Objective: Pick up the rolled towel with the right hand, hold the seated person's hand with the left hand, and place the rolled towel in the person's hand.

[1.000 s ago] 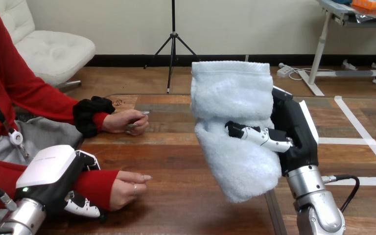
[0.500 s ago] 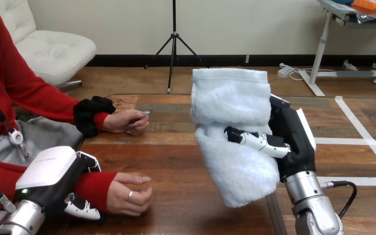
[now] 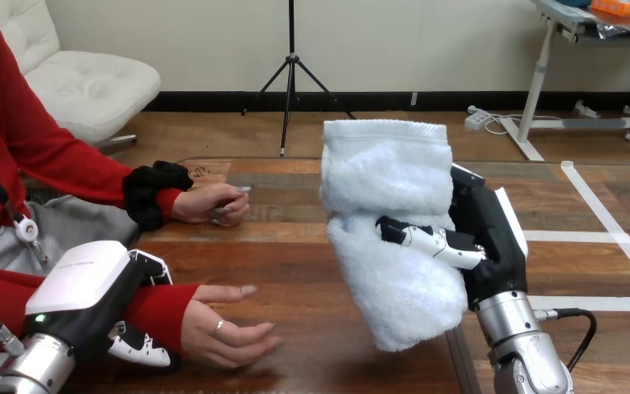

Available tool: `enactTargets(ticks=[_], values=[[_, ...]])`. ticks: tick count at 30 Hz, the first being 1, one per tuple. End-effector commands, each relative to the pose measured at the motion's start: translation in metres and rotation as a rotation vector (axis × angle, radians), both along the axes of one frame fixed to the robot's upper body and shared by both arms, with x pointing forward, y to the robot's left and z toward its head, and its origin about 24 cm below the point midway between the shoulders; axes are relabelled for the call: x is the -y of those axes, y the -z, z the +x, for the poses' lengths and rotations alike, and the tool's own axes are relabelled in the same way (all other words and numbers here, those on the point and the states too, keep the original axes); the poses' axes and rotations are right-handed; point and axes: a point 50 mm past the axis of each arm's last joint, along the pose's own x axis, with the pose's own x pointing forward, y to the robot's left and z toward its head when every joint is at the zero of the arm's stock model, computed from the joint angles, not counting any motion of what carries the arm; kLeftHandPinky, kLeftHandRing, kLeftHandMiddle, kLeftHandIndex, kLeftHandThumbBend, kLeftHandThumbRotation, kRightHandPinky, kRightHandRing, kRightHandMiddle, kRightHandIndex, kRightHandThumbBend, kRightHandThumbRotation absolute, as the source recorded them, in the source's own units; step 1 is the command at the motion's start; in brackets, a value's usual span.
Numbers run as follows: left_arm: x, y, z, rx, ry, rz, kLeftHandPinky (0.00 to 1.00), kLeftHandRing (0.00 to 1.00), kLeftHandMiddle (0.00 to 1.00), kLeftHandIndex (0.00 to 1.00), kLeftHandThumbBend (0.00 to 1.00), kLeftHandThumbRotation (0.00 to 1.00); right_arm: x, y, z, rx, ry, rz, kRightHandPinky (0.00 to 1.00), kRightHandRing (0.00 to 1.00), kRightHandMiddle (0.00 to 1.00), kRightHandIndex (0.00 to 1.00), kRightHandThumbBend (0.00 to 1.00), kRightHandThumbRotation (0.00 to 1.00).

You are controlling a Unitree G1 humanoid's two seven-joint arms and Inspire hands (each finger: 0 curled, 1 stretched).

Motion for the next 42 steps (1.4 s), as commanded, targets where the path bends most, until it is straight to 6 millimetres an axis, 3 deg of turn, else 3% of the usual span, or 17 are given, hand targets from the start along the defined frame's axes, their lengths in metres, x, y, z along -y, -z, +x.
enactTargets(ticks=[1,29,42], values=[[0.015,-0.051,0.015,0.234,0.087,-0.056,0.28,0.34,0.38,0.38,0.94,0.0,-0.011,-0.034,0.024,0.135,-0.025,0.034,0.32,0.36,0.43,0.43,0.76,0.0],[0.025,-0.074,0.01,0.307,0.148,-0.082,0.28,0.32,0.36,0.37,0.96,0.0,-0.022,-0.023,0.028,0.075,-0.03,-0.006,0.34,0.38,0.44,0.43,0.78,0.0],[0.03,-0.081,0.011,0.331,0.169,-0.091,0.27,0.31,0.35,0.36,0.96,0.0,-0.036,-0.017,0.03,0.031,-0.037,-0.04,0.34,0.38,0.45,0.44,0.79,0.0]])
